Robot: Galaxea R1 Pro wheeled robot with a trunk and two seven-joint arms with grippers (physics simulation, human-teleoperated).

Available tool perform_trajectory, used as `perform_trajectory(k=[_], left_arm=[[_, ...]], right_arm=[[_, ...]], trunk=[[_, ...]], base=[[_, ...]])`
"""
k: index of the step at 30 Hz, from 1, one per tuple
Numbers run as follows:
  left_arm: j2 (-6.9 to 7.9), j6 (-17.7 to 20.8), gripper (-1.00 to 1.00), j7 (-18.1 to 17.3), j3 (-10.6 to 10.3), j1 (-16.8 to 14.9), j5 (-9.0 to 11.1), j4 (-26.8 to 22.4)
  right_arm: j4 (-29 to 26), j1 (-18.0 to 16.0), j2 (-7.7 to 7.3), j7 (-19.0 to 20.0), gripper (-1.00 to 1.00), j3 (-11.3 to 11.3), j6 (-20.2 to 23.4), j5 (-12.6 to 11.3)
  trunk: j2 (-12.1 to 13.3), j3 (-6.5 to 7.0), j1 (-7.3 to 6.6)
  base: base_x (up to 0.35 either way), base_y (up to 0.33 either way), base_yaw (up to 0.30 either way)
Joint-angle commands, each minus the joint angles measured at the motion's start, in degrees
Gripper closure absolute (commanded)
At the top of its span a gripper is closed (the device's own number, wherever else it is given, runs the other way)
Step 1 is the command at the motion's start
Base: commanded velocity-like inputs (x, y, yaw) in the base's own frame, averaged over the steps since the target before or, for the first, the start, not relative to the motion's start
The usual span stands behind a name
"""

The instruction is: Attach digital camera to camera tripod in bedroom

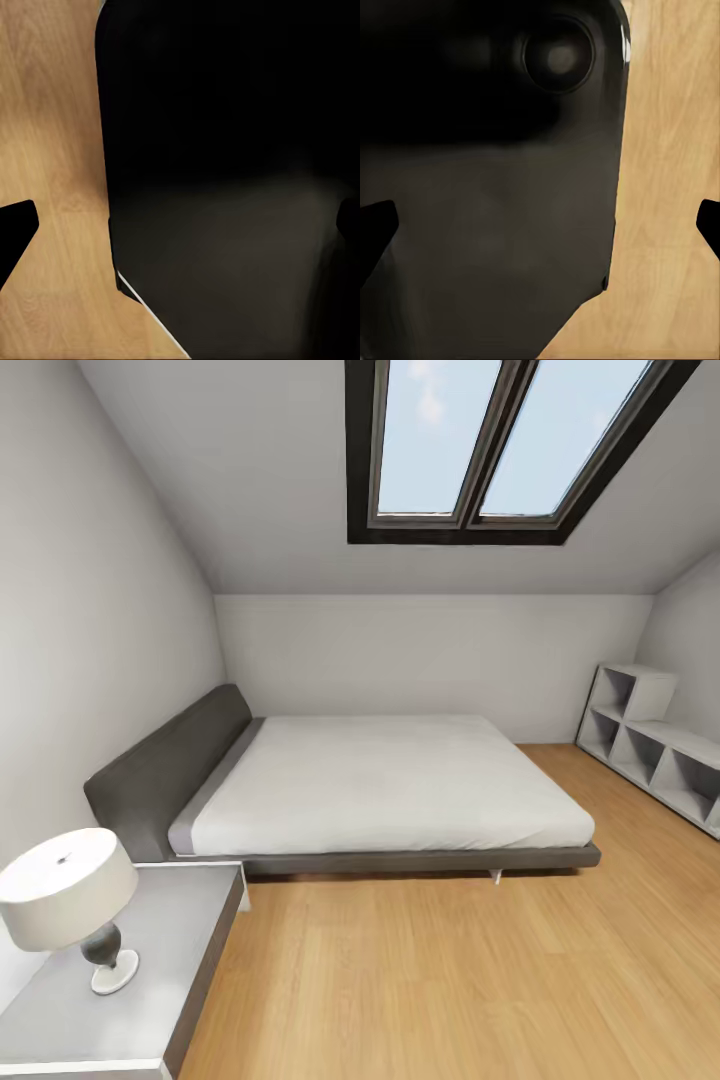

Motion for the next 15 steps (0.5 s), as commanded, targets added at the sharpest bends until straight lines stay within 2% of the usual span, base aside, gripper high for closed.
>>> perform_trajectory(k=[1, 6, 8, 15], left_arm=[[-0.25, -0.3, -1.00, -0.1, 0.3, 0.3, 0.3, -0.3], [-0.25, -0.8, -1.00, -0.2, 0.4, 0.6, 1.0, -1.7], [-0.26, -0.9, -1.00, -0.2, 0.5, 0.6, 0.4, -1.9], [-0.26, -1.0, -1.00, -0.2, 0.5, 0.6, 0.2, -2.3]], right_arm=[[0.0, 0.1, -0.33, -0.2, -1.00, 0.3, 0.0, 0.3], [0.0, 0.1, -0.46, -0.1, -1.00, 0.7, -0.1, 0.5], [0.0, 0.1, -0.52, -0.1, -1.00, 0.8, -0.1, 0.6], [0.0, 0.1, -0.49, -0.1, -1.00, 0.7, -0.2, 0.7]], trunk=[[0.0, -0.03, 0.00], [0.0, -0.03, 0.00], [0.0, -0.03, 0.00], [0.0, -0.03, 0.00]], base=[[0.000, 0.000, 0.000], [0.000, 0.000, 0.000], [0.000, 0.000, 0.000], [0.000, 0.000, 0.000]])
